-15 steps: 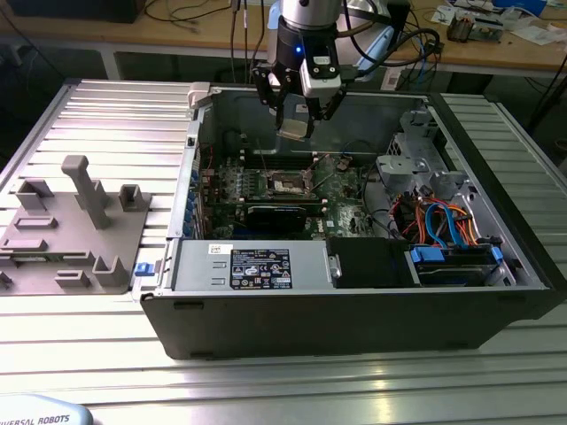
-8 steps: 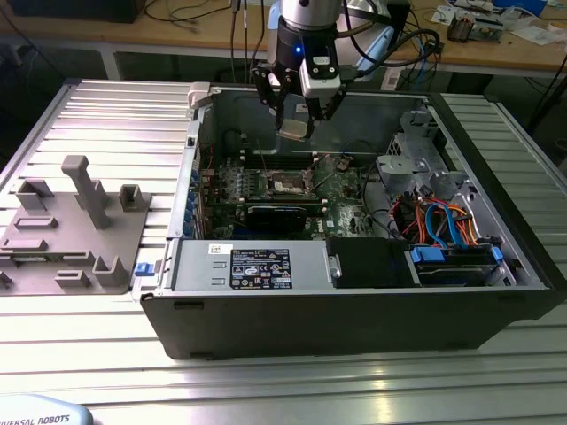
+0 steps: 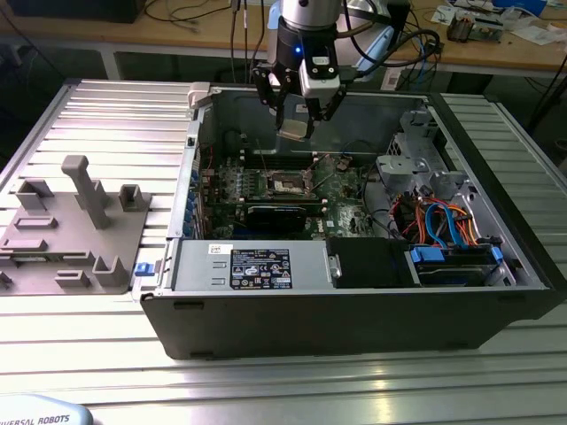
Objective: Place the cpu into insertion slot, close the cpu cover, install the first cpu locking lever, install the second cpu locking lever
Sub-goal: 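Place the cpu into insertion slot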
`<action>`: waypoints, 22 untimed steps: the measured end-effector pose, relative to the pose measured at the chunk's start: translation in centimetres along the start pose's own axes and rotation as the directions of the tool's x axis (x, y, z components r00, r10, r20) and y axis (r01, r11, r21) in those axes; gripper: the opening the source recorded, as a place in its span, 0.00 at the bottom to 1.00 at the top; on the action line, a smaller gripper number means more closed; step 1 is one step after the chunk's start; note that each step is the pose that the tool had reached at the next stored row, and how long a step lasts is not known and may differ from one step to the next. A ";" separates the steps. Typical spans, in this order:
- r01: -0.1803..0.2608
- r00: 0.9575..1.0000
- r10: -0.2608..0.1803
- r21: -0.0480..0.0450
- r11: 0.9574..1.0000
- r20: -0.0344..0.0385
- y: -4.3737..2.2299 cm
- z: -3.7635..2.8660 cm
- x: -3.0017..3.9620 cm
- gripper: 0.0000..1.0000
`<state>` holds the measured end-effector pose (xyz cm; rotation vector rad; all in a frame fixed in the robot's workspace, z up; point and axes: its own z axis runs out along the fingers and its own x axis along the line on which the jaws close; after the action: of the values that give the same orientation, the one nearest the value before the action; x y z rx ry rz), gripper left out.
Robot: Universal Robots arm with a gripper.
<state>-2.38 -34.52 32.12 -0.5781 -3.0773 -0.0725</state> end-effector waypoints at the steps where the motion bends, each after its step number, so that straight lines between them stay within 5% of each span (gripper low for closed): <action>1: -0.002 1.000 0.002 0.000 1.000 0.000 0.00 0.00 0.00 0.54; 22: -0.069 0.998 0.069 0.001 0.998 0.004 0.00 0.10 0.00 0.54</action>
<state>-2.38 -34.52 32.03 -0.6842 -3.0577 -0.0698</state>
